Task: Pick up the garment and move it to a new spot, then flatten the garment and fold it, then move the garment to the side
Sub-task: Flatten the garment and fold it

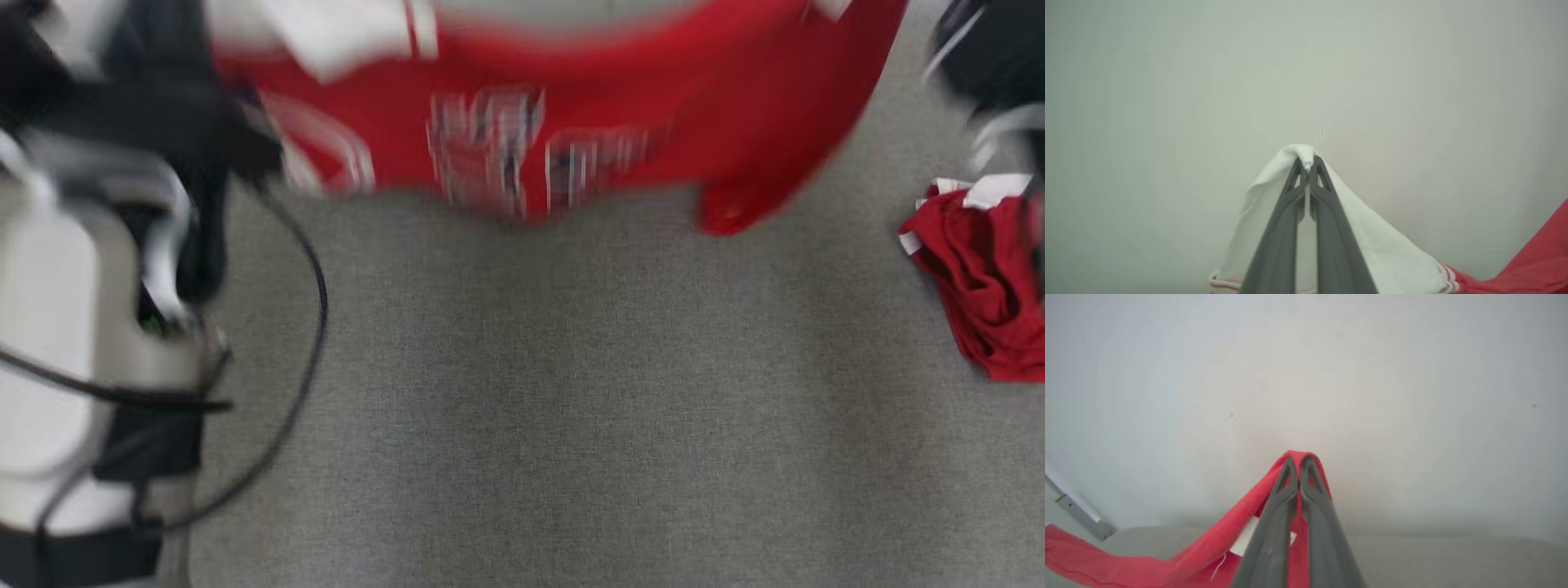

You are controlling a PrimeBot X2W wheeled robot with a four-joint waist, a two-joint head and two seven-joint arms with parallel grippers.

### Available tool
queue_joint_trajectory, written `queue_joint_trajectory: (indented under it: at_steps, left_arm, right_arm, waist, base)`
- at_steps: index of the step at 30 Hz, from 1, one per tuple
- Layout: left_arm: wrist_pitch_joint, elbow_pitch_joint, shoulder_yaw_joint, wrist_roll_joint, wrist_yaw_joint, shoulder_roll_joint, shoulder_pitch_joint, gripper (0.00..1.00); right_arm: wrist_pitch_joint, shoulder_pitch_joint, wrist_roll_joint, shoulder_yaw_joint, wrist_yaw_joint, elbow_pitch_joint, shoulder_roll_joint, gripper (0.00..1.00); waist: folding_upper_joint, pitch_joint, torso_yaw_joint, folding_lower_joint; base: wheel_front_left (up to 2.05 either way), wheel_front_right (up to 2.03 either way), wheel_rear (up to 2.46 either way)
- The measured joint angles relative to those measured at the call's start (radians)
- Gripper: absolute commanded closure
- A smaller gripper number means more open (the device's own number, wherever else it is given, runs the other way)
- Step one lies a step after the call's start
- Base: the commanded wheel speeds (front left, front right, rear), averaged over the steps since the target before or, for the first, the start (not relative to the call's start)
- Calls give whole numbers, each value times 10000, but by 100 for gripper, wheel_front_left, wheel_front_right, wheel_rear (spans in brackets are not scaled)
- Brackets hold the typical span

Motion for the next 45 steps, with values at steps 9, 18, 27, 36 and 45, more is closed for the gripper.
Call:
queue_joint_trajectory:
  at_steps: [9, 18, 27, 36, 45]
  left_arm:
    - [-1831, -869, -8, 765, 69, -205, -2199, 100]
    - [-2027, 2249, -401, 318, -251, -27, 1481, 100]
    - [-2769, 3266, -420, 79, -508, -230, 1837, 100]
    - [-3058, 3304, -435, -299, -489, -334, 3677, 100]
    - [-3166, 3225, -439, -623, -336, -380, 5742, 100]
  right_arm:
    - [-1691, -2079, -257, -274, 380, -288, -261, 100]
    - [-1636, 2368, -88, 180, 642, 1584, 29, 100]
    - [-2123, 2821, 295, -128, 1081, 2608, -17, 100]
    - [-2462, 3767, 372, -205, 1248, 2813, 29, 100]
    - [-2579, 5858, 433, -268, 1154, 2706, 148, 100]
  waist:
    - [-3, 935, 60, -6]
    - [-1, 1555, 80, -3]
    - [-1, 1036, -52, -5]
    - [-2, 33, -86, -7]
    - [-4, -1237, 34, -8]
  base:
    - [0, 0, 0]
    - [0, 0, 0]
    - [0, 0, 0]
    - [0, 0, 0]
    - [0, 0, 0]
